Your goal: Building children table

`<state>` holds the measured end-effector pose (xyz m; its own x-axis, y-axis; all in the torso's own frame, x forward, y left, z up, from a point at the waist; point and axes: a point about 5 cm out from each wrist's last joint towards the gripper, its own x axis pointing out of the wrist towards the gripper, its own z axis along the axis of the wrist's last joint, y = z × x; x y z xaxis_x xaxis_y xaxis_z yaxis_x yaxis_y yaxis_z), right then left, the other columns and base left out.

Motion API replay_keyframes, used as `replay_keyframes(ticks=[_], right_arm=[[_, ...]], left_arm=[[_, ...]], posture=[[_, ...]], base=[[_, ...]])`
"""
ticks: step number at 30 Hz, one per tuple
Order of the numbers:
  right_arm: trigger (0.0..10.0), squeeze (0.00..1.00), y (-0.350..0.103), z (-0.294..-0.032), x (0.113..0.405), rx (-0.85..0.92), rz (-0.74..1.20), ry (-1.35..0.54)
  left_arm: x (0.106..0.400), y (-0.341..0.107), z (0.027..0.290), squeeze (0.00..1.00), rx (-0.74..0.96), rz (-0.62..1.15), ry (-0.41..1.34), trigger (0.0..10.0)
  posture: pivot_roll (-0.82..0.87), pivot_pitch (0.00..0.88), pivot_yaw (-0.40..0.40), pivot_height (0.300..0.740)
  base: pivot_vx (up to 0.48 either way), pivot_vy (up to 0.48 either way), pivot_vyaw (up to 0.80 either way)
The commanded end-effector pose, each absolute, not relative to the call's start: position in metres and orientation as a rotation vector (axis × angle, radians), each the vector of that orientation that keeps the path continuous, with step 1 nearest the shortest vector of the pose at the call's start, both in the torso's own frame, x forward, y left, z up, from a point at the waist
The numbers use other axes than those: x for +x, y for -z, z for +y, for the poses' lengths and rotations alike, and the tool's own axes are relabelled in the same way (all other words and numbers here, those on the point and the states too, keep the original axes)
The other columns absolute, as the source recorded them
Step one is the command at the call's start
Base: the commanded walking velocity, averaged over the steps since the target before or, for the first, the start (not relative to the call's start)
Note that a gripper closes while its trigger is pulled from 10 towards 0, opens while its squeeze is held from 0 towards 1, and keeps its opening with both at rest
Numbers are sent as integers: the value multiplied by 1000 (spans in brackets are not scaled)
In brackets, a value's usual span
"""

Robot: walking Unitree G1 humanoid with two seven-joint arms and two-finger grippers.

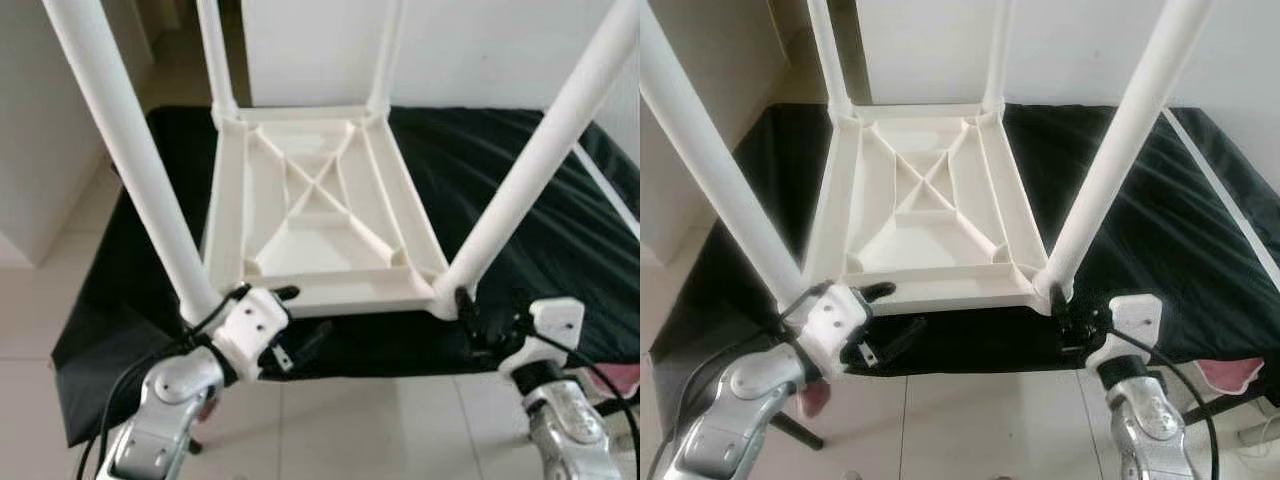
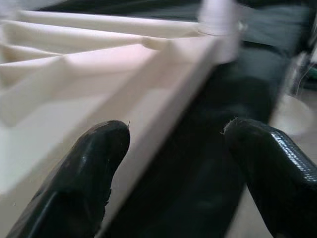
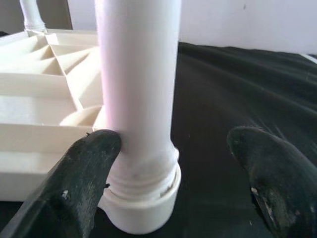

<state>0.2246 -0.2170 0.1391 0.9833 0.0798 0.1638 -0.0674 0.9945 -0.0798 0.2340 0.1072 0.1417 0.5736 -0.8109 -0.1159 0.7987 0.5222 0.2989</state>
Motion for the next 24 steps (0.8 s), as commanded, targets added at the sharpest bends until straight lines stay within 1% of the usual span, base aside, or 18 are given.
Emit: replay_keyframes(ticks=[1,6,12,13,16,24], right_arm=[[10000,0,-147,-214,227,-76,-186,-99],[10000,0,-154,-209,229,-90,-197,-145],[10000,0,-168,-206,237,-100,-244,-140],[10000,0,-176,-203,241,-100,-274,-143],[10000,0,-182,-201,244,-104,-292,-149],[10000,0,-190,-197,256,-128,-297,-116]], left_arm=[[233,-142,104,0,359,-33,1027,10000],[231,-145,100,0,362,-61,1061,10000],[229,-147,98,0,351,-65,1111,10000],[230,-148,98,0,356,-67,1125,10000],[232,-150,98,0,359,-70,1123,10000],[229,-154,96,0,338,-76,1159,10000]], posture=[[-22,70,-8,740],[-24,67,-7,740],[-25,60,-9,740],[-24,58,-9,740],[-24,54,-9,740],[-20,46,-15,740]], base=[[0,0,0],[0,0,0],[0,0,0],[0,0,0],[0,0,0],[0,0,0]])
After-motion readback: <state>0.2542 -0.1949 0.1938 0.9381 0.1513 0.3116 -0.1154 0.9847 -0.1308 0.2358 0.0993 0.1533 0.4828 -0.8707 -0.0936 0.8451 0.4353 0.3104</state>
